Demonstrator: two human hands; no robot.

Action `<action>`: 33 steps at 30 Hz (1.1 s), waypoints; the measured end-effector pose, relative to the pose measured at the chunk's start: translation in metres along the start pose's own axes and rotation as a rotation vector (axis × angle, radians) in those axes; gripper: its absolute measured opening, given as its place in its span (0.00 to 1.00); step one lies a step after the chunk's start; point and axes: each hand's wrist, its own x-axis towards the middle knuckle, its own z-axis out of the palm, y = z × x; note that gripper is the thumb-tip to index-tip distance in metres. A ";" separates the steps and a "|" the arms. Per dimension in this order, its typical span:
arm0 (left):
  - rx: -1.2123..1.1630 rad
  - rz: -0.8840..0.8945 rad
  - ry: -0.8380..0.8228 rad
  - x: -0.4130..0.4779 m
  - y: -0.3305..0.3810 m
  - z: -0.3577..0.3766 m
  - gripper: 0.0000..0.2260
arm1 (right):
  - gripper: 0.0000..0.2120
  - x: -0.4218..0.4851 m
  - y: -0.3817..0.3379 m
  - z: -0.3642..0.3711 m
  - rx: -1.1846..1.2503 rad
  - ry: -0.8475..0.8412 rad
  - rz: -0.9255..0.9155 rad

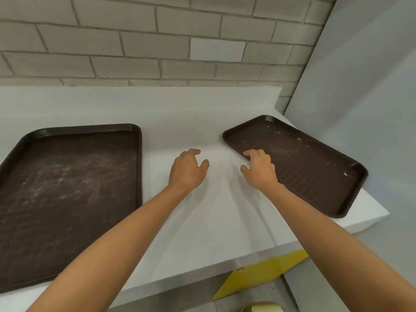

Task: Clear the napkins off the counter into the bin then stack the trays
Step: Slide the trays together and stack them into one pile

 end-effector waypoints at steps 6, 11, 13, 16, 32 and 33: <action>0.017 0.008 -0.070 0.030 0.016 0.027 0.21 | 0.23 0.031 0.029 -0.002 -0.011 -0.084 0.066; 0.002 -0.020 -0.116 0.039 0.024 0.048 0.21 | 0.21 0.044 0.049 0.002 -0.021 -0.159 0.085; -0.026 -0.038 -0.102 0.041 0.027 0.056 0.20 | 0.19 0.048 0.054 0.002 -0.018 -0.145 0.042; -0.061 -0.073 -0.102 0.042 0.035 0.067 0.20 | 0.16 0.053 0.060 -0.002 -0.061 -0.148 -0.045; -0.989 -0.431 -0.480 0.027 0.079 0.109 0.35 | 0.16 0.087 0.039 -0.019 0.075 -0.195 -0.274; -1.007 -0.436 -0.496 0.025 0.080 0.111 0.35 | 0.16 0.088 0.037 -0.019 0.100 -0.183 -0.267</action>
